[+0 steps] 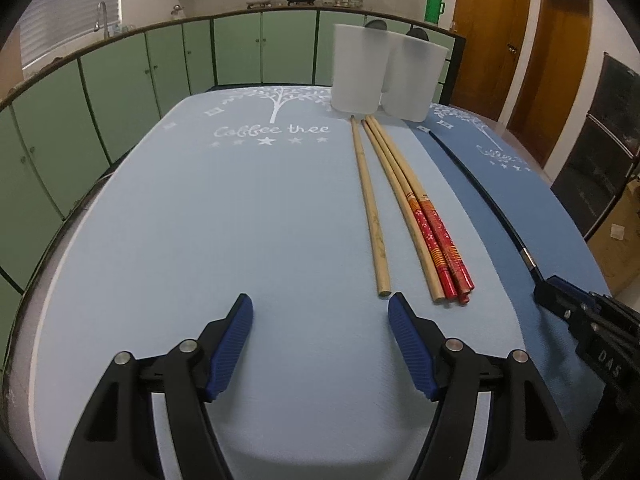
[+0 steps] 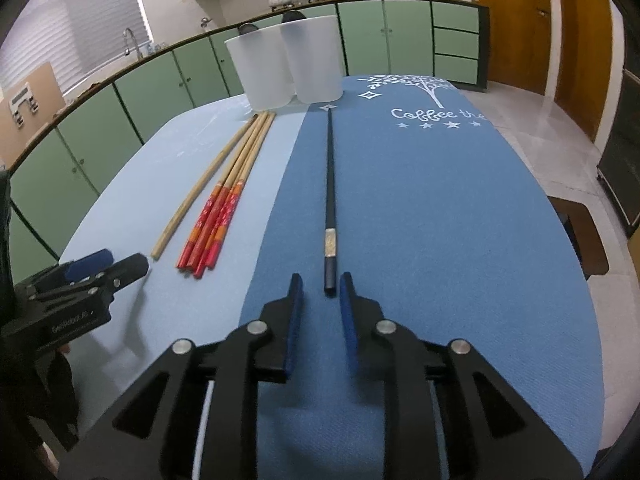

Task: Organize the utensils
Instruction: 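Grasp the black chopstick with the right gripper and pull it free, then grasp a plain wooden chopstick with the left gripper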

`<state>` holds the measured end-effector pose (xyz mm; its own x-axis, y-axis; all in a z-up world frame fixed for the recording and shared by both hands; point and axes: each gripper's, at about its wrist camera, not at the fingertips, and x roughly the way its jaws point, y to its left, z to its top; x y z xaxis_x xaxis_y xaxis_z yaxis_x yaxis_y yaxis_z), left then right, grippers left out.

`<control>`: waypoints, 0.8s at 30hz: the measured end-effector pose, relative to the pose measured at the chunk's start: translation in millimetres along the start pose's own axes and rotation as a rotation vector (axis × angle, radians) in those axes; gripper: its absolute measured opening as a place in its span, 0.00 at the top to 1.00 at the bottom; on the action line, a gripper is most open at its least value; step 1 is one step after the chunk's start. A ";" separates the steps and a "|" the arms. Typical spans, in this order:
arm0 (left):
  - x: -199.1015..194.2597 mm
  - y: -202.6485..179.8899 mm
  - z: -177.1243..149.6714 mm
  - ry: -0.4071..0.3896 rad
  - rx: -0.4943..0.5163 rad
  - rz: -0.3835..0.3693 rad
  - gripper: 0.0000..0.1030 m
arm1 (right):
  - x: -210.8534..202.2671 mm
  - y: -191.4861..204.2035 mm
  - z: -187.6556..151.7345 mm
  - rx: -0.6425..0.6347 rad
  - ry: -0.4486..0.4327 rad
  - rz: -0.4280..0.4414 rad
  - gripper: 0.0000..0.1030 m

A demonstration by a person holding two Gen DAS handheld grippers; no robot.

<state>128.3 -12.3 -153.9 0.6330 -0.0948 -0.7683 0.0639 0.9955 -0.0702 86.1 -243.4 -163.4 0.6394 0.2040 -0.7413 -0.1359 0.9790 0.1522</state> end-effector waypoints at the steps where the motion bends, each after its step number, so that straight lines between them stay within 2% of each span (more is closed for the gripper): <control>1: 0.9 -0.6 0.5 0.001 -0.001 0.004 0.33 | -0.2 1.6 -0.8 -0.011 -0.001 -0.006 0.77; 12: 5.9 -9.2 6.9 0.010 0.009 -0.022 0.32 | 5.9 -0.5 2.9 -0.004 -0.009 -0.018 0.80; 14: 6.6 -10.5 6.1 0.009 0.014 -0.021 0.32 | 6.8 -0.6 2.6 -0.004 -0.010 -0.030 0.83; 16: 6.5 -10.4 5.7 0.007 0.013 -0.022 0.32 | 7.8 -0.9 3.8 -0.005 -0.009 -0.044 0.93; 17: 6.9 -10.1 6.1 0.006 0.011 -0.023 0.32 | 7.9 -0.9 4.0 -0.006 -0.008 -0.046 0.94; 24: 14.2 -14.6 12.6 0.017 0.017 -0.003 0.33 | 9.0 -4.9 4.1 0.009 -0.011 -0.029 0.94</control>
<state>146.1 -28.2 -155.8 0.6192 -0.0973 -0.7791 0.0790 0.9950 -0.0615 95.7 -246.3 -168.1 0.6510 0.1753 -0.7385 -0.1099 0.9845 0.1369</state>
